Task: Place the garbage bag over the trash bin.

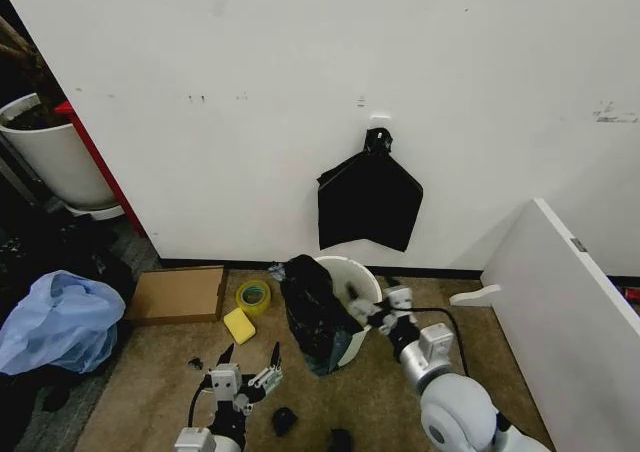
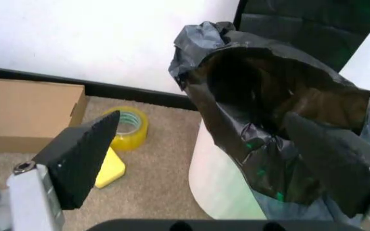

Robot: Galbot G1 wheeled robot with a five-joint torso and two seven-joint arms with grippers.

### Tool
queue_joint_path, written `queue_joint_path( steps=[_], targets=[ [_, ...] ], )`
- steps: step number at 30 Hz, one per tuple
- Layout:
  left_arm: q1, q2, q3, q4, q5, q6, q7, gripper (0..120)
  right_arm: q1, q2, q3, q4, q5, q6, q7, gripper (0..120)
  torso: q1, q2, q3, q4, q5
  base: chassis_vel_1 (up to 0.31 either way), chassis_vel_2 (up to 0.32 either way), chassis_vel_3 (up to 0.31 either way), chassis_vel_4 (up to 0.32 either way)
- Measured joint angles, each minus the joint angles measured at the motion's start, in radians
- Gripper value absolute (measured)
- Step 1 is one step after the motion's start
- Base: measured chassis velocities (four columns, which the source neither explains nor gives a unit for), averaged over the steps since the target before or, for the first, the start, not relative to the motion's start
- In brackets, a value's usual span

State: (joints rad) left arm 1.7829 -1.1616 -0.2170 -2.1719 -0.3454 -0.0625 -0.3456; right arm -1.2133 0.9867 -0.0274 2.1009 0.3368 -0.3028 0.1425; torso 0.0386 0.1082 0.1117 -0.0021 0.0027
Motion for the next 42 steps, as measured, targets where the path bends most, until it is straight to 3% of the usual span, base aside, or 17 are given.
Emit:
queue_joint_path(
  steps=[5,10,17,27,29,36,42],
  targets=[
    [0.003,-0.006,-0.003,0.000,0.000,0.005,-0.005,100,0.195,0.009,-0.169,-0.006,0.062,-0.166,0.016,100,0.000,0.000,0.000,0.0006,-0.0001,0.000,0.000,0.000,0.000],
    [0.004,-0.008,-0.006,0.010,0.001,0.007,-0.006,100,0.256,0.031,-0.250,-0.051,0.010,-0.244,0.033,99,0.000,0.000,0.000,0.0003,-0.0002,0.000,0.000,0.000,0.000],
    [-0.030,-0.006,-0.005,0.044,-0.024,0.023,-0.005,100,0.279,0.061,-0.270,-0.159,-0.150,-0.151,0.071,76,0.000,0.000,0.000,0.0002,-0.0001,0.000,0.000,0.000,0.000],
    [-0.160,-0.008,0.015,0.092,-0.055,0.119,-0.027,100,0.282,0.041,-0.268,-0.162,-0.135,-0.156,0.087,38,0.000,0.000,0.000,0.0001,-0.0001,0.000,0.000,0.000,0.000],
    [-0.174,-0.008,0.018,0.096,-0.057,0.131,-0.032,100,0.282,0.040,-0.267,-0.161,-0.133,-0.153,0.088,36,0.000,0.000,0.000,0.0001,-0.0001,0.000,0.000,0.000,0.000],
    [-0.314,-0.014,0.049,0.109,-0.186,0.201,-0.051,97,0.278,0.032,-0.248,-0.152,-0.113,-0.144,0.091,5,0.000,0.000,0.000,0.0001,0.0000,0.000,0.000,0.000,0.000],
    [-0.398,-0.011,0.083,0.160,-0.255,0.258,-0.086,97,0.268,0.017,-0.240,-0.144,-0.102,-0.142,0.094,0,0.000,0.000,0.000,0.0001,0.0000,0.000,0.000,0.000,0.000]
  ],
)
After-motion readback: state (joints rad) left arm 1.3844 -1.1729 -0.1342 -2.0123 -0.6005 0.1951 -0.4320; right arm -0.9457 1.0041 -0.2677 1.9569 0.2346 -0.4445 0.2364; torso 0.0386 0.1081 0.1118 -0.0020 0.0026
